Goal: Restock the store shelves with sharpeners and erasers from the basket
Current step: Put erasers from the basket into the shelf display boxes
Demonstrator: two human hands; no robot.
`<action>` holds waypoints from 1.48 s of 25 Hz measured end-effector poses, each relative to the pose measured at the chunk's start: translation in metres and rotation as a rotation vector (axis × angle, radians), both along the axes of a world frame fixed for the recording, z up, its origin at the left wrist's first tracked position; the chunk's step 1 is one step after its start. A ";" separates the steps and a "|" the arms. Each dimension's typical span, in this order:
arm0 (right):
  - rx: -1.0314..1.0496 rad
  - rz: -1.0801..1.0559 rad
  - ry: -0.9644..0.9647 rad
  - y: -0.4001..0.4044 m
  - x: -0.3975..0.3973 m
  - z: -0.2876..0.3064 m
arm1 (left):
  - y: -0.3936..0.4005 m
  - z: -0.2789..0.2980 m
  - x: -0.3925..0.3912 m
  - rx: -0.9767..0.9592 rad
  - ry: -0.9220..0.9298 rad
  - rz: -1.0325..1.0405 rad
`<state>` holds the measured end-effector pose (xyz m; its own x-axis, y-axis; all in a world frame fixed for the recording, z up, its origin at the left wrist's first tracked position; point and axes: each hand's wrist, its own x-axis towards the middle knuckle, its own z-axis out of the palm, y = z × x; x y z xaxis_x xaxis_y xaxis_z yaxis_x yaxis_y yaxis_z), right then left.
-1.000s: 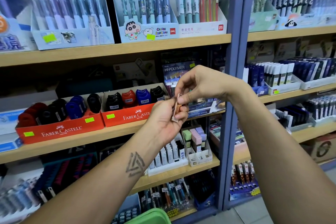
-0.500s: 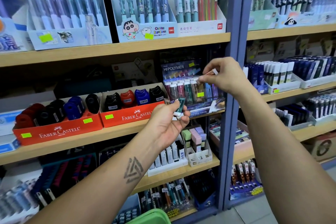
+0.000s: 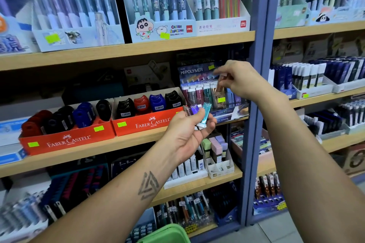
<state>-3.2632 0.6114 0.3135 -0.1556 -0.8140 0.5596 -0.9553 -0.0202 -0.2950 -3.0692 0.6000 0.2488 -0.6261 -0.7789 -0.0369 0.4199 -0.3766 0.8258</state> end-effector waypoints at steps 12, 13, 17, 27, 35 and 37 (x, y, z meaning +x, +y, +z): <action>0.005 -0.004 0.087 -0.014 -0.006 -0.017 | 0.003 -0.002 -0.003 -0.020 -0.039 0.004; -0.011 -0.005 0.092 -0.014 -0.004 -0.018 | 0.003 -0.001 -0.003 -0.031 -0.051 0.014; -0.051 0.199 -0.199 0.001 0.016 0.001 | 0.000 0.005 -0.005 -0.027 0.001 0.045; -0.114 0.595 -1.008 0.006 0.021 0.004 | -0.002 0.015 -0.002 0.041 0.093 0.053; -0.078 -0.024 -0.201 -0.013 0.013 -0.005 | -0.001 0.008 -0.002 -0.064 -0.098 0.081; -0.048 -0.054 -0.128 -0.013 0.016 -0.004 | -0.002 0.008 -0.002 -0.069 -0.108 0.074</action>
